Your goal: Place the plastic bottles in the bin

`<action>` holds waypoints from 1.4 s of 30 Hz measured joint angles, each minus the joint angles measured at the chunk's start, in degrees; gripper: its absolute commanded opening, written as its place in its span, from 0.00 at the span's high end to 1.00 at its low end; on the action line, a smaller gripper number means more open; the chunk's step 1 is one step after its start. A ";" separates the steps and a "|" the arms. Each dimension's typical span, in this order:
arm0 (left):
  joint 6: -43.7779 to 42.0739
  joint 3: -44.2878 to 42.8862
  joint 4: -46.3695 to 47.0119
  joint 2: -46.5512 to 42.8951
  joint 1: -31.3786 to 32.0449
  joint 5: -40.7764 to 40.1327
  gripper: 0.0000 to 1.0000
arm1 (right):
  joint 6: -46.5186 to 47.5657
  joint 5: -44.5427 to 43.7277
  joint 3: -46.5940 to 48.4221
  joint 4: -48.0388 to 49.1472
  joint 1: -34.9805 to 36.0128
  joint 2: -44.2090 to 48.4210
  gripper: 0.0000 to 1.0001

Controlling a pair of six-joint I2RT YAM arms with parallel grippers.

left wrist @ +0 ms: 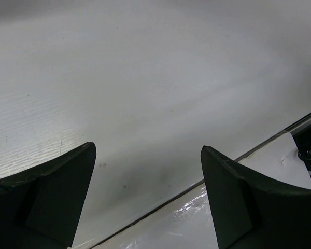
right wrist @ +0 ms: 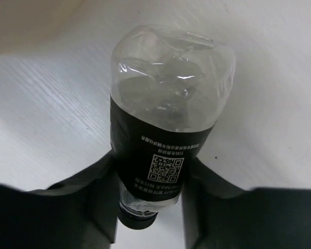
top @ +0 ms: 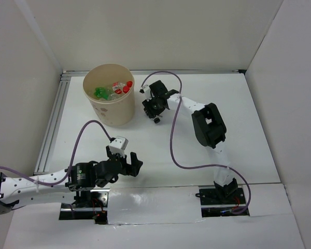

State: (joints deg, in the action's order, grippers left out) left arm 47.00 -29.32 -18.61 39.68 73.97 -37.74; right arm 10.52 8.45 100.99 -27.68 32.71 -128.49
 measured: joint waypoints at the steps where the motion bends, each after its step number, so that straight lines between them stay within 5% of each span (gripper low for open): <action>1: -0.04 -0.07 -0.02 0.02 0.00 0.00 0.05 | 0.00 0.57 0.02 0.22 -0.39 0.09 0.75; 10: -0.07 0.52 0.98 -1.09 0.00 0.20 0.05 | 1.88 4.94 2.12 -1.20 -5.38 8.04 0.79; 17: -0.33 3.04 4.55 1.36 0.02 1.73 0.05 | 5.84 6.58 20.06 1.79 -2.91 14.86 0.72; 24: -0.31 5.51 8.24 1.77 0.02 2.69 0.05 | 7.93 8.28 37.29 2.91 5.84 8.87 0.52; 29: -0.28 6.84 9.81 1.84 0.02 3.06 0.05 | 7.89 8.02 38.66 2.43 7.82 2.14 0.11; 42: -1.20 6.82 13.42 4.26 0.02 3.17 0.01 | 6.01 4.09 36.76 -1.11 4.96 2.75 0.00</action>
State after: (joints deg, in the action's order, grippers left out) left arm 45.80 -22.50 -5.19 43.94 74.00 -34.57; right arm 16.53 12.53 137.75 -28.80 37.67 -125.73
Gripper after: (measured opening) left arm 0.984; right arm 0.999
